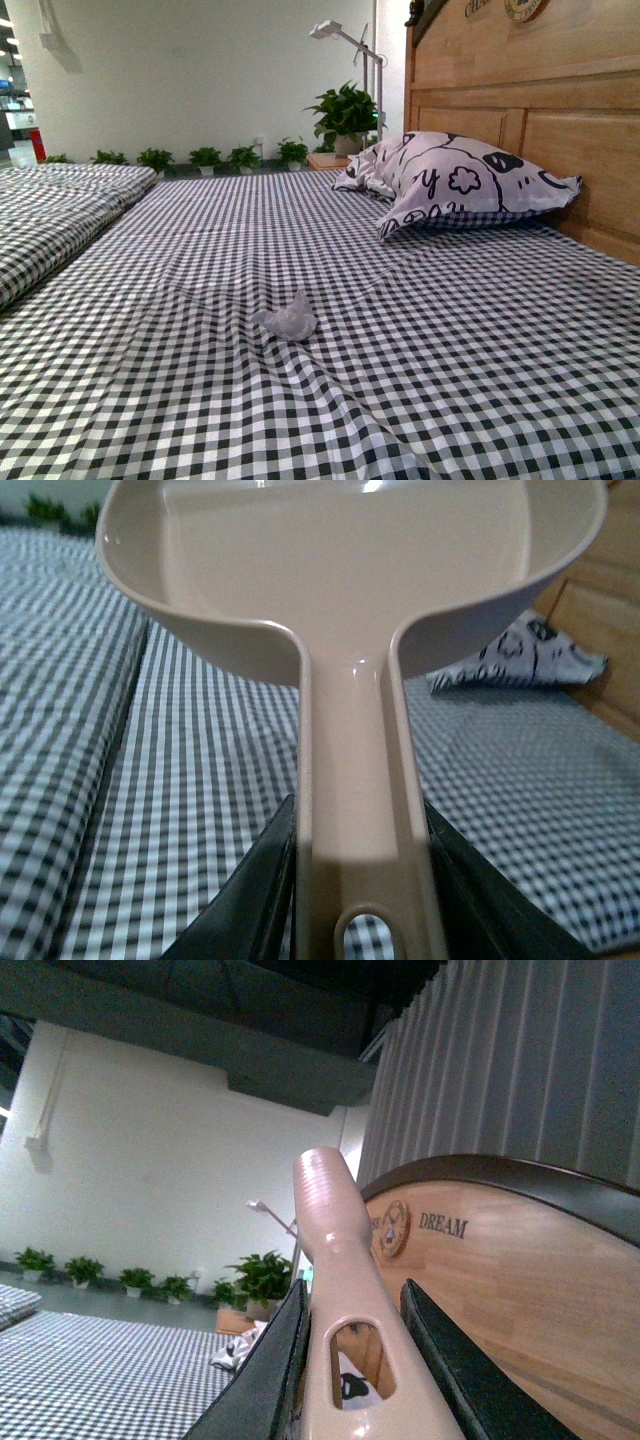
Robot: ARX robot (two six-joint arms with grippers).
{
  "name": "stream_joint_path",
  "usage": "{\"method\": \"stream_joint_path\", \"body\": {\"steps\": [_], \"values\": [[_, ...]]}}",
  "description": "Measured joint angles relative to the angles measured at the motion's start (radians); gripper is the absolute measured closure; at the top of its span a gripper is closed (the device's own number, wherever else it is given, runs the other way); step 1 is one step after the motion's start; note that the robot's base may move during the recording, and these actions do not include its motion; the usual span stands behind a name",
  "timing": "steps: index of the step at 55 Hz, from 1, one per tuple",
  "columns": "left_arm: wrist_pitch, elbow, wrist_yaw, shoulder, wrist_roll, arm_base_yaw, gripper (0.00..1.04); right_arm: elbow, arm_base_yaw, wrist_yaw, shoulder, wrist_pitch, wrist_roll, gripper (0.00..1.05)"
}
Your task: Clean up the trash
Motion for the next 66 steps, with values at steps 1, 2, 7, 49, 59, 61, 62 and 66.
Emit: {"method": "stream_joint_path", "body": {"steps": [1, 2, 7, 49, 59, 61, 62, 66], "values": [[-0.002, -0.001, 0.005, 0.017, 0.008, 0.001, 0.76, 0.0, 0.0, 0.002, 0.0, 0.0, 0.0, 0.82], [0.002, -0.002, 0.01, 0.047, 0.021, 0.002, 0.76, 0.0, 0.0, 0.001, 0.0, 0.0, 0.0, 0.82], [0.096, -0.003, 0.068, 0.166, 0.102, 0.025, 0.76, 0.0, 0.0, -0.006, 0.0, 0.0, 0.0, 0.82], [0.217, 0.286, 0.254, 1.05, 0.892, 0.034, 0.76, 0.0, 0.0, -0.003, 0.0, 0.0, 0.0, 0.82], [0.19, 0.289, 0.286, 1.079, 0.996, 0.033, 0.76, 0.0, 0.0, -0.003, 0.0, 0.0, 0.0, 0.82], [0.182, 0.291, 0.294, 1.08, 1.016, 0.034, 0.76, 0.0, 0.0, -0.003, 0.0, 0.0, 0.0, 0.82], [0.18, 0.291, 0.297, 1.08, 1.02, 0.034, 0.76, 0.0, 0.0, -0.003, 0.0, 0.0, 0.0, 0.82], [0.158, 0.291, 0.312, 1.08, 1.048, 0.036, 0.76, 0.0, 0.0, -0.003, 0.0, 0.0, 0.0, 0.82]]}}
